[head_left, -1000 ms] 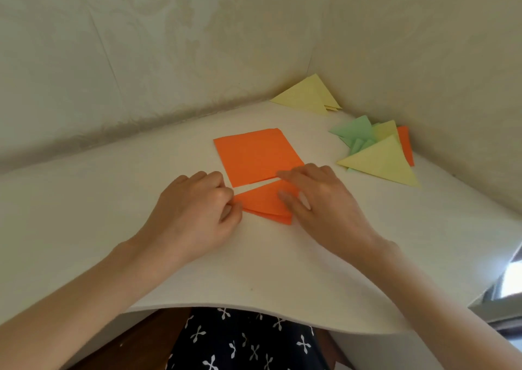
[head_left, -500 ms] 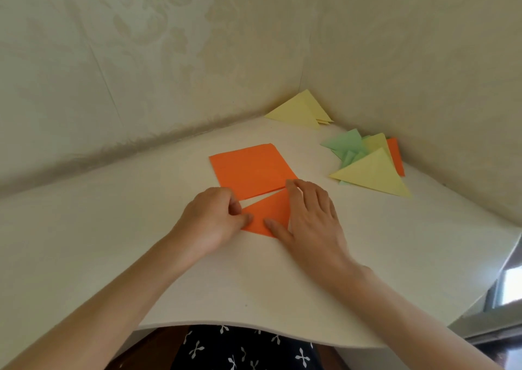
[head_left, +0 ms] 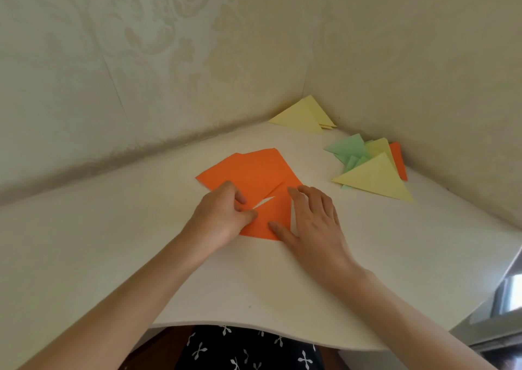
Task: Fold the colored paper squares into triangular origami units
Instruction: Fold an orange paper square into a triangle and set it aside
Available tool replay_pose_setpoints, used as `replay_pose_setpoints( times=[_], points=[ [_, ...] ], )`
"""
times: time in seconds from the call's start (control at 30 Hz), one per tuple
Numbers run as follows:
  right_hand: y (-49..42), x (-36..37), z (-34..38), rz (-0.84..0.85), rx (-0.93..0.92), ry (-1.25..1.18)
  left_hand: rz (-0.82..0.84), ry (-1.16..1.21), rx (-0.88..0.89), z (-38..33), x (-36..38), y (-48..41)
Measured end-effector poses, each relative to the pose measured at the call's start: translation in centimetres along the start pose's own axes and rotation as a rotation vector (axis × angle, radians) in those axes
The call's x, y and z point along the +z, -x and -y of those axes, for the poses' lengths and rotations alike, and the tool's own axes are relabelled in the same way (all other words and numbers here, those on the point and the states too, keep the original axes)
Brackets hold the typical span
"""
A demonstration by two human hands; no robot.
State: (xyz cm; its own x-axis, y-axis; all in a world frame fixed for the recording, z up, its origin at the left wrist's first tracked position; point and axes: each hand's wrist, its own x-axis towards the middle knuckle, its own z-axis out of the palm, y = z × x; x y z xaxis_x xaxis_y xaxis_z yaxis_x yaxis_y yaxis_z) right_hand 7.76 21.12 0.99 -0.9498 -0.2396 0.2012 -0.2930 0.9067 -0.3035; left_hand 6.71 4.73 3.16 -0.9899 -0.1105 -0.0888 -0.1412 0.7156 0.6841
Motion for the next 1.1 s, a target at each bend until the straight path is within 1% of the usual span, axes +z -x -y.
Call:
replay_pose_setpoints(
  times=[0.07, 0.17, 0.33, 0.43, 0.5, 0.6, 0.73, 0.8, 0.87, 0.97, 1.0, 1.07, 1.1],
  points=[
    [0.0, 0.2, -0.2, -0.019, 0.004, 0.003, 0.002, -0.03, 0.014, -0.1, 0.1, 0.1],
    [-0.1, 0.2, -0.2, 0.006, 0.027, 0.023, -0.035, -0.128, 0.07, -0.6, 0.3, 0.1],
    [-0.1, 0.5, -0.4, 0.006, 0.049, 0.021, 0.039, -0.149, 0.082, -1.5, 0.8, 0.3],
    [-0.2, 0.2, -0.4, 0.037, 0.07, 0.04, -0.017, -0.14, 0.114, -1.4, 1.3, 0.9],
    [-0.3, 0.0, -0.6, 0.085, 0.092, 0.033, -0.069, -0.17, 0.16, -0.6, 1.2, 1.2],
    [-0.5, -0.7, -0.9, 0.197, 0.088, 0.018, -0.097, -0.338, 0.216, 1.3, 0.4, 1.3],
    [-0.7, -1.2, -0.8, 0.138, -0.006, 0.126, -0.064, -0.426, 0.212, 2.8, -0.2, 1.0],
    [-0.6, -0.6, -0.8, 0.083, -0.054, 0.104, -0.061, -0.451, 0.219, 3.0, 0.2, 0.8],
    [-0.3, 0.1, -0.9, -0.033, -0.116, 0.033, -0.101, -0.392, 0.229, 3.2, 0.6, 0.8],
    [-0.3, 0.0, -1.2, -0.18, -0.137, -0.108, -0.195, -0.083, 0.295, 2.2, 0.3, 1.0],
    [-0.5, -0.2, -1.1, -0.218, -0.164, -0.14, -0.186, 0.034, 0.318, 1.5, -0.1, 1.0],
    [-0.9, -0.9, -0.9, -0.277, -0.247, -0.157, -0.072, 0.261, 0.323, 0.1, -1.0, 0.9],
    [-1.1, -1.3, -0.7, -0.278, -0.253, -0.196, -0.013, 0.353, 0.321, -0.6, -1.3, 0.7]
  ],
)
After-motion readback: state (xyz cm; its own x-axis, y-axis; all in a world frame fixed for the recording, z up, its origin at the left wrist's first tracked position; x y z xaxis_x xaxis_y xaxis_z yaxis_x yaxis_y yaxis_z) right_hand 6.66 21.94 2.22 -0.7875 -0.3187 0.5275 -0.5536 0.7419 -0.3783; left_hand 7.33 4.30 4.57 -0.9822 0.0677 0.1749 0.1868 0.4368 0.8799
